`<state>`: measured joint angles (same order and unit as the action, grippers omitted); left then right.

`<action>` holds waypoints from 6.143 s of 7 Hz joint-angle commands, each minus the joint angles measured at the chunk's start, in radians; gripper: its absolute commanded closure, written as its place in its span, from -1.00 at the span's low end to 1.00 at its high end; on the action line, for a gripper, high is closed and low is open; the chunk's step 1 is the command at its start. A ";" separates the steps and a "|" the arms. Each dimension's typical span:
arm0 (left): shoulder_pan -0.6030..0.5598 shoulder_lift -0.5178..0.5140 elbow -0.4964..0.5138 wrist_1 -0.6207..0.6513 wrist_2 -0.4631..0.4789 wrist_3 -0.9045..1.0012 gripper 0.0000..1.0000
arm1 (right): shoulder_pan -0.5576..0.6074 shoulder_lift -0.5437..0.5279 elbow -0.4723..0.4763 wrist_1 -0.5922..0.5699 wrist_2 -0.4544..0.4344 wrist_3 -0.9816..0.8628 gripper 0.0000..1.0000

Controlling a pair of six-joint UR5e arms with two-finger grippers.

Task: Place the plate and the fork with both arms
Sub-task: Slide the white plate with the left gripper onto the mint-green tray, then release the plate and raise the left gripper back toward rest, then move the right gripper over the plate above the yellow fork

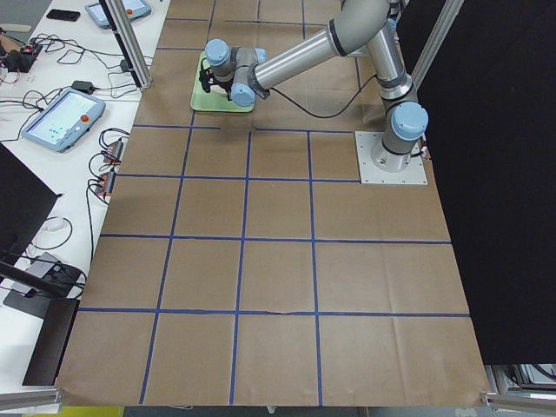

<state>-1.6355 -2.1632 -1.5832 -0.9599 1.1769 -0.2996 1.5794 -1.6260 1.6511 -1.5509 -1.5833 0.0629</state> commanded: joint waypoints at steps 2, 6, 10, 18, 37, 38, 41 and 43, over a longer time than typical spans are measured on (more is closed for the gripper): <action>-0.020 -0.047 0.038 0.004 0.006 -0.029 0.98 | 0.001 0.000 0.001 0.000 0.000 0.000 -1.00; -0.030 -0.063 0.045 0.004 0.010 -0.052 -0.62 | 0.001 0.000 -0.001 0.000 0.000 0.000 -1.00; -0.038 0.141 0.063 -0.190 0.111 -0.036 -0.99 | 0.001 0.000 0.001 0.000 0.002 0.000 -1.00; -0.026 0.608 0.010 -0.671 0.383 0.290 -0.99 | 0.011 0.003 -0.010 -0.020 -0.004 -0.009 -1.00; -0.021 0.605 -0.040 -0.655 0.397 0.289 -0.99 | 0.263 0.816 -0.421 -0.457 -0.006 0.230 -0.16; -0.021 0.605 -0.040 -0.657 0.397 0.287 -0.99 | 0.263 0.819 -0.418 -0.460 -0.006 0.230 -0.12; -0.021 0.605 -0.040 -0.657 0.397 0.287 -0.99 | 0.266 0.831 -0.415 -0.460 0.000 0.230 -0.12; -0.021 0.605 -0.040 -0.655 0.397 0.287 -0.99 | 0.266 0.833 -0.412 -0.459 0.002 0.229 -0.13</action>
<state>-1.6567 -1.5585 -1.6230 -1.6158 1.5739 -0.0123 1.8451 -0.7945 1.2379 -2.0100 -1.5825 0.2925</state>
